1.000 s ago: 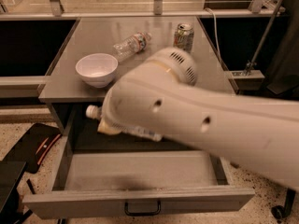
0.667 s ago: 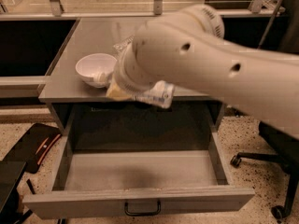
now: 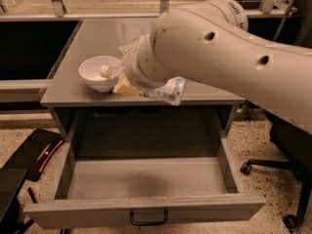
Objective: Pick blue plastic bottle from top drawer and place on counter
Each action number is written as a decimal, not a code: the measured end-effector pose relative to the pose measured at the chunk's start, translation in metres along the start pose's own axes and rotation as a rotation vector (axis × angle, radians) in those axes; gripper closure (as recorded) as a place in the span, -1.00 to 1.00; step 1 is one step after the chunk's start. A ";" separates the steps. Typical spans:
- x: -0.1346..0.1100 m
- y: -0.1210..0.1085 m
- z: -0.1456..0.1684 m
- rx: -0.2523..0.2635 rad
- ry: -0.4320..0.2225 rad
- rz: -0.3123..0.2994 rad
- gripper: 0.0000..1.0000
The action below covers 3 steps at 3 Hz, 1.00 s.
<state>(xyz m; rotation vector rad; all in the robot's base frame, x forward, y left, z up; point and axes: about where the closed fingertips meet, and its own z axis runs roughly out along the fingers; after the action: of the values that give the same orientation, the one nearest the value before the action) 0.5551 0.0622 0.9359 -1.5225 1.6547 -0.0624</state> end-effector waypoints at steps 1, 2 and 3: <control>0.026 -0.026 0.008 -0.023 0.013 0.027 1.00; 0.034 -0.094 0.009 0.020 -0.023 0.002 1.00; 0.014 -0.126 -0.007 0.080 -0.062 -0.078 1.00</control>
Offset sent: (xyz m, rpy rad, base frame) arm 0.1757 -0.0680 0.1494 0.0575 -0.2660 0.0813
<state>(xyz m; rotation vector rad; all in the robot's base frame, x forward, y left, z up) 0.6520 0.0156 1.0033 -1.5128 1.5267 -0.1214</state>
